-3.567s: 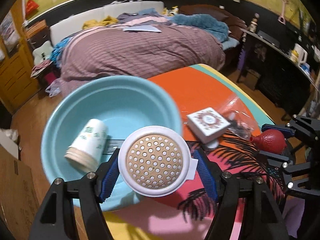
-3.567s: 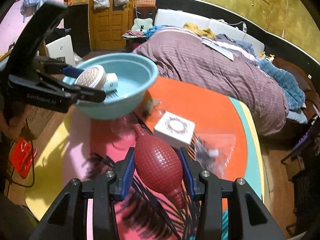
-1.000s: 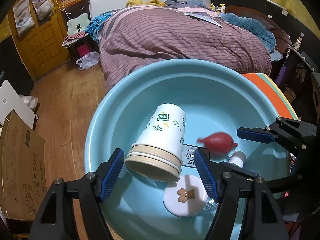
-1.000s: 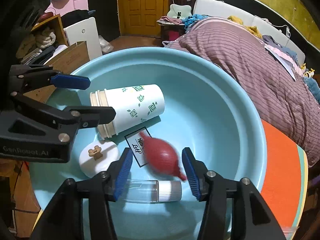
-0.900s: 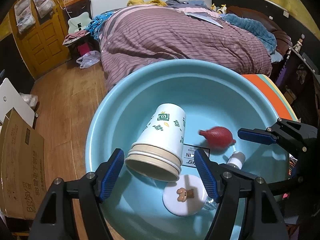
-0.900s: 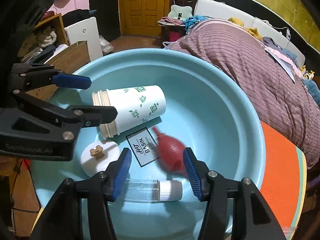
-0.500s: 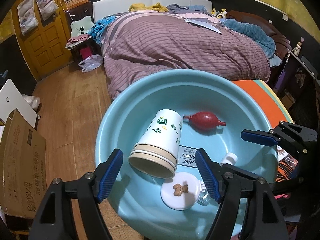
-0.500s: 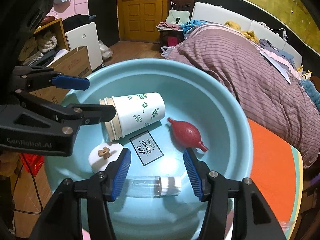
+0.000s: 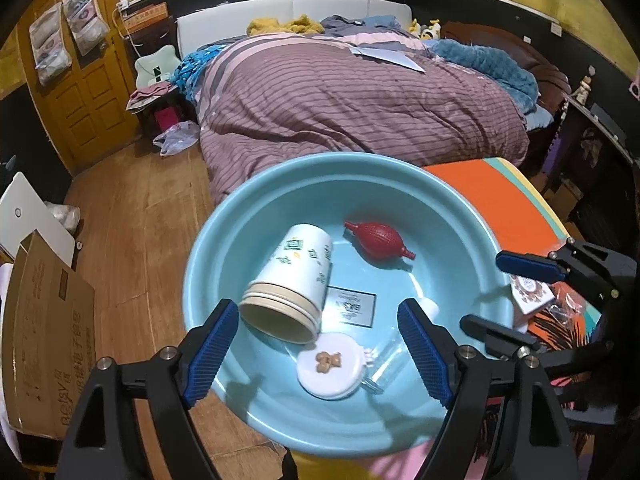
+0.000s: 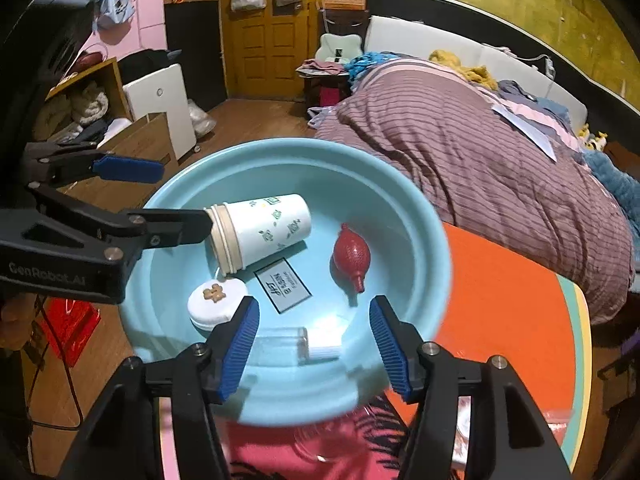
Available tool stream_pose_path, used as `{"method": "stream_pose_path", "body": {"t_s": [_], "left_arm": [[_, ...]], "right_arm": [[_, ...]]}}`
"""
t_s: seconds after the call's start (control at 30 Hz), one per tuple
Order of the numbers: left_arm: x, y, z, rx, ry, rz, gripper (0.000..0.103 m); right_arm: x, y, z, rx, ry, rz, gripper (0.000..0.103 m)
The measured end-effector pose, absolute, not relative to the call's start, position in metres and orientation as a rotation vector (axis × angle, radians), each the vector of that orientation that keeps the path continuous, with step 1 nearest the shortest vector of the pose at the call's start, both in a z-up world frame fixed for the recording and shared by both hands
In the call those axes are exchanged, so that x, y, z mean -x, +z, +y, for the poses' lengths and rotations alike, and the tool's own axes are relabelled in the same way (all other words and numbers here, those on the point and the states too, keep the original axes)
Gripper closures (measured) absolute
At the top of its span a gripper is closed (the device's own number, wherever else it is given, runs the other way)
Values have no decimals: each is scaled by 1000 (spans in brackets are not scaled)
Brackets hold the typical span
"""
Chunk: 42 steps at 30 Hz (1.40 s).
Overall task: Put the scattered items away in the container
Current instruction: 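Move both tools back toward the white box on the table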
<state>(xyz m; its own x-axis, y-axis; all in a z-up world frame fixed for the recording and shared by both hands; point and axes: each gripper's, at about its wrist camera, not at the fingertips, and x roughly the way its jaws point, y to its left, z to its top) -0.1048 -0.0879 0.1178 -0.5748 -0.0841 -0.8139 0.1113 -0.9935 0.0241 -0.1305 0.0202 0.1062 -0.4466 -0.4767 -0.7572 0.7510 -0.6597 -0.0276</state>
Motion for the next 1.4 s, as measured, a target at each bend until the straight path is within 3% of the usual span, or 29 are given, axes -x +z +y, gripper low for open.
{"method": "stream_pose_path", "body": {"t_s": [0.8,1.4], "left_arm": [[112,116,35,-1523,-2848,-190,16],[135,77,116,-1697,-2844,-379,16]], "right_arm": [[125,119,165,-1055,-2372,341,39],[133,65,249,-1247,-2436,202,37]]}}
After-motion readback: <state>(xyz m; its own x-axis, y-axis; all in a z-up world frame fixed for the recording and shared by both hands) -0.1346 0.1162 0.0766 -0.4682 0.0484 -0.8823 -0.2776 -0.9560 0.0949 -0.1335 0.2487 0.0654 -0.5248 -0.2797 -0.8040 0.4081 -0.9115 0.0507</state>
